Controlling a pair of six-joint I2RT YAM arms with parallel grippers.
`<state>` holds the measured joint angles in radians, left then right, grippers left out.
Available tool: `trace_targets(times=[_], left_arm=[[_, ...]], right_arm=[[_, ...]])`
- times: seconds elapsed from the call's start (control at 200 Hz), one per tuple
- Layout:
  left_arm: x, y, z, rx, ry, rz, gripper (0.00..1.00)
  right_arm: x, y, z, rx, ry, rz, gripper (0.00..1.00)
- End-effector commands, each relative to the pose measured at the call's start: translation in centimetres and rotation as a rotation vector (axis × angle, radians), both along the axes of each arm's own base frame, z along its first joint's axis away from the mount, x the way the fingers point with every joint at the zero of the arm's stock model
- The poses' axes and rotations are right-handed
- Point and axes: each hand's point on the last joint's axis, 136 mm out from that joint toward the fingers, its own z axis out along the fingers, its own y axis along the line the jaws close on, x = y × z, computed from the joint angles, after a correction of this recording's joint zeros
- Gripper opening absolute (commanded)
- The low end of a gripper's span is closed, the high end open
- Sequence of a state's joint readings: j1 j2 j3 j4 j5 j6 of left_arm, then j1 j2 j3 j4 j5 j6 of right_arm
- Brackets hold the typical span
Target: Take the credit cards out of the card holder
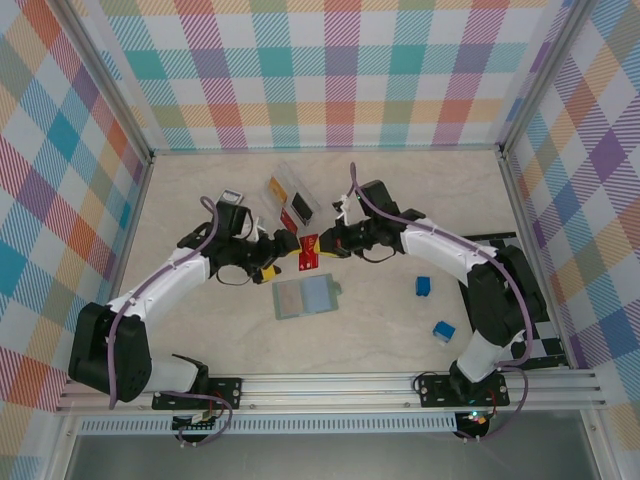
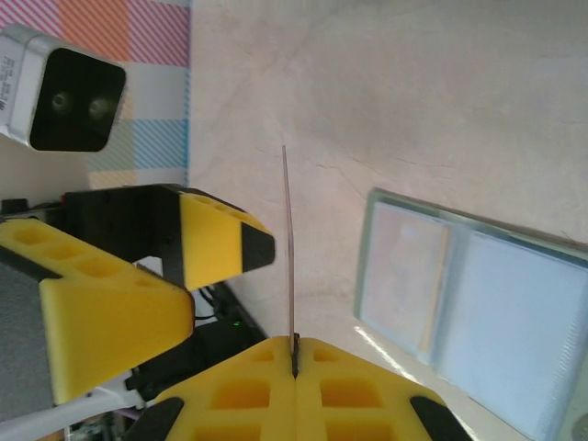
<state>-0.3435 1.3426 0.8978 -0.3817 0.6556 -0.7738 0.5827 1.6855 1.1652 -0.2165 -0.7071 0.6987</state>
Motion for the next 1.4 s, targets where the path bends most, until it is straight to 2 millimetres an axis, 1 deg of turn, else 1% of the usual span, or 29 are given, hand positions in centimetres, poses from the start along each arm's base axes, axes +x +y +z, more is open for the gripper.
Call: trace_targets(times=[0.0, 0.075, 0.165, 0.315, 0.38, 0.53, 0.68, 0.725, 0.775, 0.825, 0.915, 0.945, 0.955, 0.975, 1.04, 1.1, 1.11, 1.16, 1.195, 1.2, 1.205, 1.22, 1.225, 1.285, 1.355, 1.395], left_arm=[[0.7, -1.6, 3.2, -0.164, -0.068, -0.028, 0.89], [0.9, -1.9, 3.8, -0.193, -0.077, -0.029, 0.86], [1.1, -2.1, 4.2, -0.212, -0.085, -0.029, 0.79], [1.8, -2.6, 4.9, -0.28, -0.083, 0.002, 0.64], [2.1, -2.7, 4.9, -0.306, -0.069, 0.022, 0.56], [2.1, -2.6, 4.9, -0.311, -0.068, 0.033, 0.37], [2.2, -2.5, 4.4, -0.299, -0.063, 0.042, 0.19], [2.2, -2.4, 4.2, -0.287, -0.061, 0.047, 0.09], [2.2, -2.2, 3.8, -0.261, -0.056, 0.053, 0.0], [2.1, -1.9, 3.5, -0.232, -0.054, 0.055, 0.0], [2.1, -1.0, 2.4, -0.131, -0.038, 0.067, 0.0], [2.3, -0.4, 2.2, -0.077, -0.042, 0.079, 0.0], [1.9, -0.1, 1.6, -0.047, -0.016, 0.082, 0.0], [1.8, 0.5, 1.1, 0.004, -0.004, 0.09, 0.0], [2.0, 2.4, 0.1, 0.16, 0.016, 0.12, 0.0], [2.4, 4.0, -0.5, 0.287, 0.031, 0.15, 0.0], [2.7, 4.2, -0.3, 0.299, 0.023, 0.156, 0.0], [3.5, 5.1, -0.7, 0.376, 0.034, 0.184, 0.0], [4.0, 5.6, -0.7, 0.423, 0.035, 0.197, 0.0], [4.0, 5.7, -0.9, 0.433, 0.042, 0.198, 0.0], [4.3, 5.7, -0.7, 0.437, 0.036, 0.201, 0.0], [4.5, 5.9, -0.9, 0.461, 0.039, 0.208, 0.0], [4.7, 5.9, -0.7, 0.464, 0.035, 0.211, 0.0], [5.8, 6.8, -1.2, 0.549, 0.043, 0.256, 0.0], [7.2, 7.3, -1.5, 0.618, 0.051, 0.307, 0.0], [8.1, 7.5, -1.5, 0.655, 0.043, 0.334, 0.0]], right_arm=[[-0.5, 0.8, 2.9, 0.155, 0.016, 0.052, 0.0], [-0.3, 0.8, 3.5, 0.195, 0.028, 0.052, 0.0], [-0.2, 0.8, 3.9, 0.23, 0.045, 0.059, 0.0], [-0.2, 0.8, 3.8, 0.229, 0.052, 0.059, 0.0], [-0.3, 0.8, 3.8, 0.232, 0.056, 0.06, 0.0], [0.0, 0.7, 3.1, 0.219, 0.076, 0.044, 0.0], [0.3, 0.3, 1.7, 0.176, 0.1, 0.015, 0.0], [0.4, 0.1, 1.3, 0.15, 0.105, -0.001, 0.05], [0.6, -0.2, 0.8, 0.112, 0.107, -0.016, 0.13], [0.7, -0.6, 0.4, 0.07, 0.101, -0.039, 0.21], [1.1, -2.1, -0.7, -0.051, 0.077, -0.105, 0.39], [1.2, -2.7, -1.0, -0.095, 0.064, -0.129, 0.46], [1.3, -3.0, -1.1, -0.11, 0.059, -0.14, 0.49], [1.3, -3.5, -1.4, -0.14, 0.05, -0.155, 0.54], [1.4, -5.0, -1.9, -0.225, 0.014, -0.194, 0.65], [1.4, -5.8, -2.2, -0.269, -0.025, -0.199, 0.72], [1.4, -6.0, -2.2, -0.278, -0.027, -0.202, 0.74], [1.3, -6.7, -2.5, -0.312, -0.045, -0.21, 0.78], [1.2, -7.1, -2.7, -0.331, -0.054, -0.216, 0.8], [1.2, -7.1, -2.7, -0.334, -0.058, -0.217, 0.81], [1.2, -7.2, -2.7, -0.336, -0.06, -0.218, 0.81], [1.3, -7.3, -2.7, -0.343, -0.066, -0.22, 0.82], [1.2, -7.4, -2.8, -0.346, -0.067, -0.221, 0.83], [1.1, -8.0, -2.9, -0.373, -0.081, -0.227, 0.87], [1.0, -8.6, -3.1, -0.403, -0.094, -0.238, 0.93], [0.9, -8.9, -3.1, -0.416, -0.1, -0.242, 0.95]])
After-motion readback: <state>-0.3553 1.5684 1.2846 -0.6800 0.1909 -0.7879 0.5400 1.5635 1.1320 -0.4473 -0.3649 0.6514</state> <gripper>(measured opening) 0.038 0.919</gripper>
